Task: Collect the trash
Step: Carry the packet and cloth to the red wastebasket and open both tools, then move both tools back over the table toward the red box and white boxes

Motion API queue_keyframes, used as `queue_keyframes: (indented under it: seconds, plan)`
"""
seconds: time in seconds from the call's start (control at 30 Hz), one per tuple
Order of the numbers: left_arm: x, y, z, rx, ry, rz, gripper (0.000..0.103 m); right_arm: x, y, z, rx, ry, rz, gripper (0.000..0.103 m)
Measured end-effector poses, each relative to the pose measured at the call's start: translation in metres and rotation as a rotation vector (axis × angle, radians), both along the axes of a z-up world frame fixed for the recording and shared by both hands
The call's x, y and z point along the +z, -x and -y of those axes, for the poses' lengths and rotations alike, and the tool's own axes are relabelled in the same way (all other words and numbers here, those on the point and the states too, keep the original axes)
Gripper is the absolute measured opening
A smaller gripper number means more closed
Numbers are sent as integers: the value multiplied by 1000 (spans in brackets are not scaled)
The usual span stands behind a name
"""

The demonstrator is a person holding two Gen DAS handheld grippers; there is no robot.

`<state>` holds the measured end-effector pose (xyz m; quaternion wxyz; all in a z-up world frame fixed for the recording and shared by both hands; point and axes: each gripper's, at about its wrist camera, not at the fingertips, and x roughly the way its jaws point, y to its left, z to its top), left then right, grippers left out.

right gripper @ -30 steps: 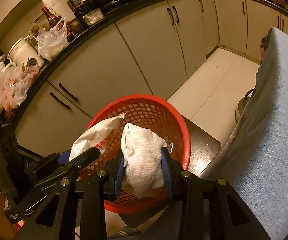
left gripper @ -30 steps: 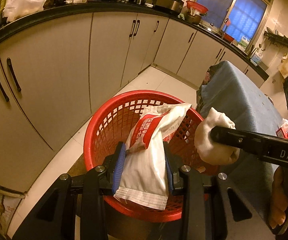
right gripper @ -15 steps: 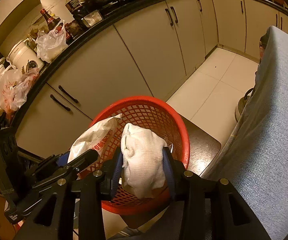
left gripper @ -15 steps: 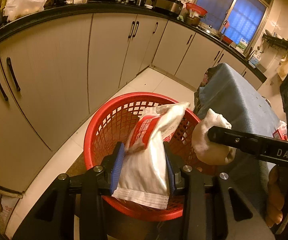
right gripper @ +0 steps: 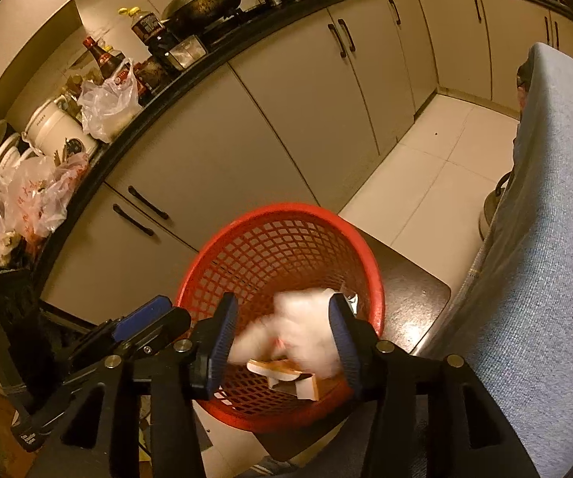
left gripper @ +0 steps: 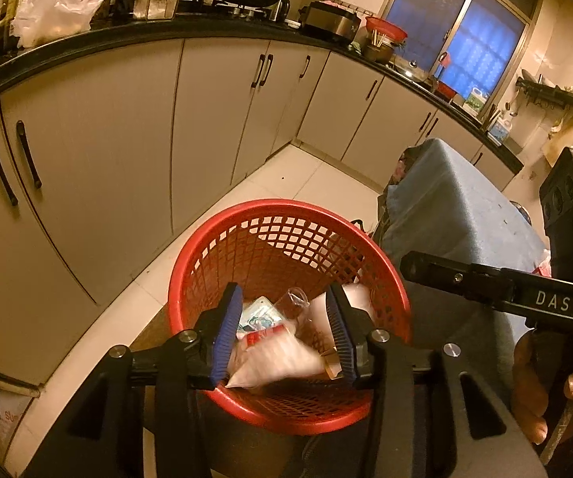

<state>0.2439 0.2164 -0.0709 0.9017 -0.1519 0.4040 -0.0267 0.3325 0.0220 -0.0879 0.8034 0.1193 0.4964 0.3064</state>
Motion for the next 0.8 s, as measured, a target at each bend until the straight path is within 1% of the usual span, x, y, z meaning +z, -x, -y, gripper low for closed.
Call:
queue_keyframes:
  seconds: [0.2,0.3,0.5,0.67,0.8]
  plan:
    - [6,5,2,1,-9,8,44,6,0,4,-14,-6,4,52]
    - [9,8,2,2,-14,15,45,14,3,7,-14,0,26,52]
    - [19,15,5,0,-36,33,47,26,12,13,-17,-15,37,52]
    - [24,19,11,-2,-56,43,51,31,21,21,-21,-21,36,53]
    - [30,24,18,-6,-68,52,51,35,31,30,-27,-20,43,54]
